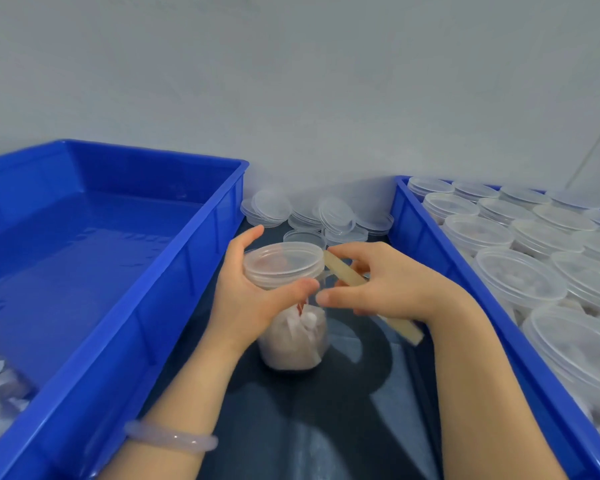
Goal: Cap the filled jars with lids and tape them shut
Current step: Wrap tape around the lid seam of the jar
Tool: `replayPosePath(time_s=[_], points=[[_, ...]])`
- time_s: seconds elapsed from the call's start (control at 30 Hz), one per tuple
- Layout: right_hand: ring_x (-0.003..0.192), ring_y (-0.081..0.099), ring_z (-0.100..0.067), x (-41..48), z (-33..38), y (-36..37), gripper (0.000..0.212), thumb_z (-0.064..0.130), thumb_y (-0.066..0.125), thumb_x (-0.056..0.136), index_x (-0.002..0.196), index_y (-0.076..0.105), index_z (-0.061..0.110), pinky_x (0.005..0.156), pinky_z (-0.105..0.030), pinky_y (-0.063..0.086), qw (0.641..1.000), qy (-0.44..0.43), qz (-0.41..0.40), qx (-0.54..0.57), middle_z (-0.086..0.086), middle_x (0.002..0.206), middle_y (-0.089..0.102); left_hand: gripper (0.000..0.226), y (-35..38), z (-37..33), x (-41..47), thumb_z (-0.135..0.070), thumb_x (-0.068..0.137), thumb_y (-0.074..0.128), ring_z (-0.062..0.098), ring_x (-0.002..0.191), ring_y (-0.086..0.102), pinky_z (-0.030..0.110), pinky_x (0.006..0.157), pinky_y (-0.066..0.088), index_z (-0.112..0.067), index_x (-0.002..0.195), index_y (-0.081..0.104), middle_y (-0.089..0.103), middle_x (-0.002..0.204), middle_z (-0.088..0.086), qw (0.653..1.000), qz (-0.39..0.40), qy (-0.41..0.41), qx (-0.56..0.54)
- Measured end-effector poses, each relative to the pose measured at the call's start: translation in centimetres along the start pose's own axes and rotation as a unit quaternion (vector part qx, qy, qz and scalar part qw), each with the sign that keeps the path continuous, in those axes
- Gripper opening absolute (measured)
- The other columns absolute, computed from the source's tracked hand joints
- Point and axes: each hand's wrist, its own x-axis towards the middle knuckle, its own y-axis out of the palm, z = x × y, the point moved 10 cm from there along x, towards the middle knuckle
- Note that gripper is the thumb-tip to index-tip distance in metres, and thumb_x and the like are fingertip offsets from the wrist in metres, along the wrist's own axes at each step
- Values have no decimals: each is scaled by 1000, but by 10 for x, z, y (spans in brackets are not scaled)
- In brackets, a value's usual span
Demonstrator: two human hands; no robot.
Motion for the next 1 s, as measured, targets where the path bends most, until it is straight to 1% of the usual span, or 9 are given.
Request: replayPosePath(time_s=[0.07, 0.17, 0.3, 0.37, 0.5, 0.6, 0.8, 0.9, 1.0], points=[[66, 67, -8, -7, -2, 4, 72, 53, 72, 69, 134, 49, 35, 80, -36, 54, 998, 10, 38, 40, 8, 81, 65, 93, -7, 4, 3, -46, 37, 82, 3, 108, 60, 19, 80, 51, -42, 123, 47, 58, 123, -9, 999, 13, -22, -29], [55, 59, 5, -10, -5, -10, 72, 64, 66, 58, 126, 56, 43, 68, -21, 44, 1000, 6, -4, 22, 12, 71, 65, 87, -5, 5, 5, -40, 39, 82, 17, 103, 65, 26, 75, 54, -43, 120, 50, 61, 123, 8, 994, 67, -34, -78], [55, 57, 12, -11, -4, -21, 61, 69, 65, 53, 109, 66, 44, 65, -16, 40, 998, 7, -54, 31, 14, 74, 65, 103, 6, 5, 1, -51, 32, 91, 33, 113, 60, 52, 94, 50, -34, 125, 51, 55, 130, 18, 984, 129, -58, -111], [54, 59, 6, -10, -5, -17, 63, 68, 64, 53, 111, 67, 42, 63, -16, 40, 998, 12, -44, 31, 15, 69, 65, 111, 7, 5, 0, -60, 27, 90, 29, 107, 64, 48, 90, 52, -31, 127, 51, 62, 121, 14, 982, 138, -65, -112], [50, 56, -1, -6, -7, -14, 66, 66, 66, 54, 112, 69, 37, 66, -23, 45, 998, 15, -37, 49, 6, 74, 70, 113, 7, 3, 0, -58, 24, 91, 20, 95, 69, 28, 74, 56, -25, 124, 52, 71, 101, 3, 980, 137, -65, -127], [49, 55, -1, -3, -10, -10, 62, 65, 71, 55, 111, 66, 38, 68, -26, 47, 997, 28, -30, 61, 3, 76, 68, 114, 5, 3, 0, -57, 20, 92, 18, 96, 68, 24, 72, 55, -22, 121, 54, 69, 105, 4, 980, 133, -66, -135], [52, 59, -2, -3, -15, 3, 72, 59, 68, 69, 134, 49, 36, 58, -23, 54, 998, 36, 30, 37, 0, 82, 66, 118, 13, 3, -5, -65, 20, 88, 18, 108, 65, 25, 82, 52, -19, 123, 54, 68, 114, 1, 980, 169, -69, -75], [55, 59, -4, -2, -15, -4, 67, 60, 67, 70, 130, 53, 36, 55, -22, 51, 999, 41, 1, 22, 6, 81, 67, 114, 3, -5, -1, -62, 29, 83, 3, 107, 62, 16, 80, 50, -32, 133, 47, 62, 116, -12, 991, 128, -45, 2], [52, 61, -2, -1, -6, -4, 64, 62, 68, 68, 125, 59, 34, 57, -19, 42, 1000, 24, -19, -1, 21, 66, 55, 126, 3, -14, -3, -61, 33, 83, -21, 100, 53, 3, 69, 45, -41, 144, 28, 57, 111, -26, 995, 84, -21, 53]])
